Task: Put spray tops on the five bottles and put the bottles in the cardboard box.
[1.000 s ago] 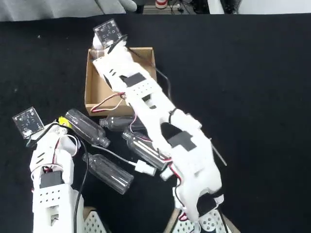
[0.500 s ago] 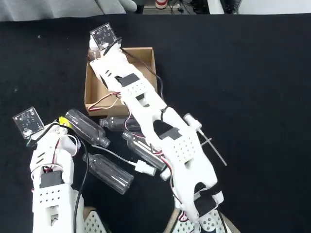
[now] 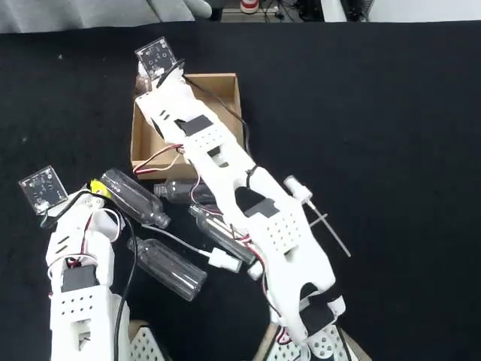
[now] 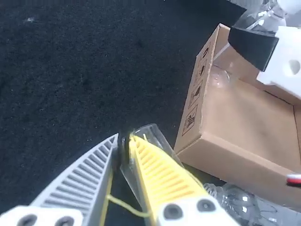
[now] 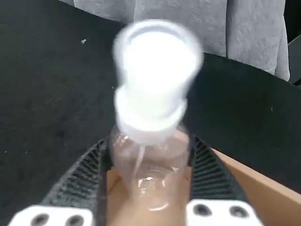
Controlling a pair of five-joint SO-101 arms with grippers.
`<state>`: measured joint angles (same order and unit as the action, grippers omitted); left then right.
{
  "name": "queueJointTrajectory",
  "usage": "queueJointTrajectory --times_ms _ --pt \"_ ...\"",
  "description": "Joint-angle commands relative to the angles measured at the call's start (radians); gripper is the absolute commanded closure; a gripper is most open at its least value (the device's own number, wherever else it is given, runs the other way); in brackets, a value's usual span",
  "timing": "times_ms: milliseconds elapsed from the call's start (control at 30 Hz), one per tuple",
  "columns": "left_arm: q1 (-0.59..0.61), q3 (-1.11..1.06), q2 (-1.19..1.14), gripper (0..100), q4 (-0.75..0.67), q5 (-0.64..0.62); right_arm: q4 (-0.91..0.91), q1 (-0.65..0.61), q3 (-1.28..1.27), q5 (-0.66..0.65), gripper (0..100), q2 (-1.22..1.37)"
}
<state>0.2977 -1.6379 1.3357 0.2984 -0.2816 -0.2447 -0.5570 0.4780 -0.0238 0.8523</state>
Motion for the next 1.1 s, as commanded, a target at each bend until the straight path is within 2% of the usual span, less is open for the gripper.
queueJointTrajectory --times_ms 0,500,700,1067 --pt "0.012 0.016 0.003 97 -0.026 0.008 0.006 -0.014 0.068 0.003 80.0 -0.016" --pt "0.012 0.016 0.003 97 -0.026 0.008 -0.006 -0.014 0.067 0.003 79.6 -0.019" --pt "0.012 0.016 0.003 97 -0.026 0.008 -0.057 -0.015 0.074 0.005 69.7 -0.021" --pt "0.012 0.016 0.003 97 -0.026 0.008 -0.063 -0.015 0.074 0.005 70.1 -0.022"
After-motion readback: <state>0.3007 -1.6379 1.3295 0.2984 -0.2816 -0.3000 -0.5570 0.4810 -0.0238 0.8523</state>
